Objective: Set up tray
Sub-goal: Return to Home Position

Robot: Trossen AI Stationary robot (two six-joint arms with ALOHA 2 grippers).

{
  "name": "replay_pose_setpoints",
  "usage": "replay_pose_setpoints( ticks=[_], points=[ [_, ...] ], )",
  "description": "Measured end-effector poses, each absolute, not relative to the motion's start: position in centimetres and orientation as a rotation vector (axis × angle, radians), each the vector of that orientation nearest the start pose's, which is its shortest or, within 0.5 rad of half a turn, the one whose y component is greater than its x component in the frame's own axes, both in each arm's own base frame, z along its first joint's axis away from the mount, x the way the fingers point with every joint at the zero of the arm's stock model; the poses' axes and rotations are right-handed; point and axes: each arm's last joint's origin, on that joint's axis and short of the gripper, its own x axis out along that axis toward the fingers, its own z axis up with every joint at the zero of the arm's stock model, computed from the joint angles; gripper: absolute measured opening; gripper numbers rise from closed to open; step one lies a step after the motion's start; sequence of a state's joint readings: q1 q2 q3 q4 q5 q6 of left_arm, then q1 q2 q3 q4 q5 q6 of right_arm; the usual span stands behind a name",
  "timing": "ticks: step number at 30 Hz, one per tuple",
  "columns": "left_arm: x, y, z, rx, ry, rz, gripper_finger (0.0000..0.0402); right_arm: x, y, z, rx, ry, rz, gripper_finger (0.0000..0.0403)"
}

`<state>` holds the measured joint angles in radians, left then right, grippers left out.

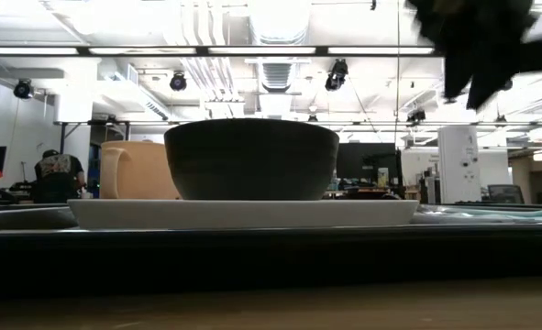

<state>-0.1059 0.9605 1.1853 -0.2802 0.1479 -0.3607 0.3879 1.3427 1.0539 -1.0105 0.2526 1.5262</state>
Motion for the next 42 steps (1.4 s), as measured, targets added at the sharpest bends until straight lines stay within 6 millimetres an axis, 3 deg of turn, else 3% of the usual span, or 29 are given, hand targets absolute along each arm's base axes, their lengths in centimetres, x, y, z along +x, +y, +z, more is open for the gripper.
replay_pose_setpoints(
  ticks=[3,6,11,15,19,25,30,35,42],
  points=[
    [15.5,-2.0,42.7,-0.341,0.02,-0.23,0.0141,19.0,9.9,28.8,0.891,0.79,-0.677,0.0154],
    [13.0,-1.7,41.2,-0.363,-0.075,-0.242,0.0141,15.8,10.7,29.8,0.908,0.639,-0.569,0.0155],
    [11.4,-1.5,36.6,-0.508,-0.257,-0.279,0.0141,12.8,11.7,29.4,0.82,0.53,-0.379,0.0155],
    [11.5,-1.5,32.1,-0.629,-0.308,-0.307,0.0141,11.2,11.8,27.7,0.752,0.56,-0.321,0.0155],
    [11.5,-1.4,30.0,-0.646,-0.386,-0.289,0.0141,9.9,12.4,27.1,0.663,0.441,-0.263,0.0155],
    [11.2,-1.1,30.3,-0.48,-0.382,-0.155,0.0141,8.1,11.8,26.6,0.539,0.228,-0.307,0.0145],
    [10.6,-0.8,30.6,-0.363,-0.345,-0.059,0.0141,7.7,10.9,25.7,0.526,0.195,-0.349,0.0132],
    [9.2,-0.6,29.1,-0.355,-0.278,-0.04,0.0141,7.6,10.4,24.5,0.58,0.062,-0.374,0.012],
    [6.8,-0.4,26.6,-0.343,-0.388,-0.057,0.0141,7.7,10.7,24.5,0.601,0.049,-0.368,0.0104]
  ],
)
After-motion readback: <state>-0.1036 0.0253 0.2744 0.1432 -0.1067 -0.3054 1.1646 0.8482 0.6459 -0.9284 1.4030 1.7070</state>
